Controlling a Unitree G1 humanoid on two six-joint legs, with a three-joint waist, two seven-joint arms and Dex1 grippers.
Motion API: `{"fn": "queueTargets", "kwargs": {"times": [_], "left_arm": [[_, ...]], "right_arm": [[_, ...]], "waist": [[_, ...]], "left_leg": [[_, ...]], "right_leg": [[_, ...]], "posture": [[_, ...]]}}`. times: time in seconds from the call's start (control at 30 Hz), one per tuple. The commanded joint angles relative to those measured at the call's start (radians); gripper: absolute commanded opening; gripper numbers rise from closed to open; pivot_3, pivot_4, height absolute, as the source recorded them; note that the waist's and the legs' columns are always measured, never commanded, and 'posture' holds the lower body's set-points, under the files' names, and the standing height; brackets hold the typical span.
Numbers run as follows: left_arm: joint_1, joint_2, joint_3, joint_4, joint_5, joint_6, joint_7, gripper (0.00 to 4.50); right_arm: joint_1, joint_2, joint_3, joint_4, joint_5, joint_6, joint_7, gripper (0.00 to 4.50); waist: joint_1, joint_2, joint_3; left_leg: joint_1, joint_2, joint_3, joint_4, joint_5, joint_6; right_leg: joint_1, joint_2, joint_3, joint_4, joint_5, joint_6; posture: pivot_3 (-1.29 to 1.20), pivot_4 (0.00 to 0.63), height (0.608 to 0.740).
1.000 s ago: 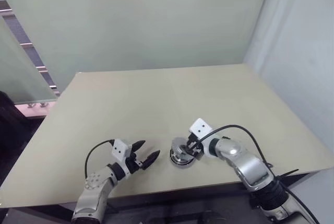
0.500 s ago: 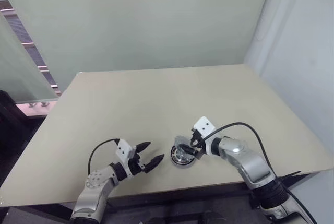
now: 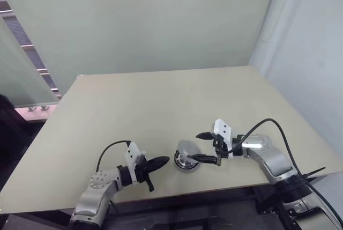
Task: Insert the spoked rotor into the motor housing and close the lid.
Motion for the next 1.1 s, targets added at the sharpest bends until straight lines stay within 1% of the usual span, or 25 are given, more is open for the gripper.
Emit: {"fn": "queueTargets", "kwargs": {"times": [0.03, 0.27, 0.5, 0.77, 0.8, 0.83, 0.93, 1.1], "left_arm": [[-0.015, 0.014, 0.001, -0.058, -0.023, 0.009, -0.012, 0.02], [-0.007, 0.034, 0.013, -0.095, -0.024, 0.032, -0.008, 0.02], [0.012, 0.044, 0.023, -0.127, -0.023, 0.043, 0.009, 0.02], [0.023, 0.048, 0.029, -0.138, -0.018, 0.036, 0.031, 0.02], [0.024, 0.049, 0.029, -0.139, -0.018, 0.035, 0.032, 0.0], [0.026, 0.049, 0.029, -0.14, -0.018, 0.034, 0.033, 0.0], [0.032, 0.049, 0.03, -0.141, -0.016, 0.028, 0.036, 0.0], [0.042, 0.048, 0.031, -0.145, -0.016, 0.021, 0.038, 0.0]], "right_arm": [[-0.062, 0.029, -0.006, 0.091, -0.013, -0.091, 0.03, 4.5], [-0.143, 0.094, -0.016, 0.311, -0.05, -0.202, 0.03, 4.5], [-0.194, 0.124, 0.001, 0.476, -0.095, -0.279, 0.064, 4.5], [-0.237, 0.159, 0.01, 0.593, -0.133, -0.327, 0.11, 4.5], [-0.24, 0.163, 0.009, 0.599, -0.137, -0.33, 0.114, 4.11], [-0.243, 0.166, 0.011, 0.604, -0.142, -0.334, 0.119, 3.9], [-0.247, 0.174, 0.011, 0.613, -0.155, -0.34, 0.125, 2.91], [-0.249, 0.183, 0.008, 0.608, -0.169, -0.321, 0.136, 1.11]], "waist": [[0.0, 0.0, 0.0], [0.0, 0.0, 0.0], [0.0, 0.001, 0.0], [0.0, 0.001, 0.0], [-0.001, 0.001, 0.0], [-0.001, 0.001, 0.0], [-0.001, 0.001, 0.0], [-0.001, 0.002, 0.0]], "left_leg": [[0.0, 0.0, 0.0, 0.0, 0.0, 0.0], [0.001, 0.0, 0.001, 0.001, 0.0, 0.0], [0.002, -0.001, 0.0, 0.001, 0.0, 0.0], [0.015, 0.0, 0.0, 0.001, 0.0, 0.0], [0.015, 0.0, 0.0, 0.001, 0.0, 0.0], [0.015, 0.0, 0.0, 0.001, 0.0, 0.0], [0.015, 0.001, 0.0, 0.001, 0.0, 0.0], [0.015, 0.003, -0.001, 0.001, 0.0, 0.0]], "right_leg": [[0.0, 0.0, 0.0, 0.0, 0.0, 0.0], [0.001, 0.0, 0.001, 0.0, 0.001, -0.001], [0.002, 0.0, 0.002, 0.0, 0.001, -0.002], [0.014, 0.001, 0.002, 0.0, -0.001, -0.004], [0.014, 0.001, 0.002, 0.0, -0.001, -0.004], [0.014, 0.001, 0.002, 0.0, -0.001, -0.004], [0.014, 0.002, 0.002, 0.0, -0.001, -0.004], [0.014, 0.005, 0.003, 0.0, -0.001, -0.004]], "posture": [[0.0, 0.0, 0.74], [0.0, 0.0, 0.74], [0.0, 0.0, 0.74], [0.0, 0.0, 0.74], [0.0, 0.0, 0.74], [0.0, 0.0, 0.74], [0.0, 0.0, 0.74], [0.0, 0.0, 0.74]]}}
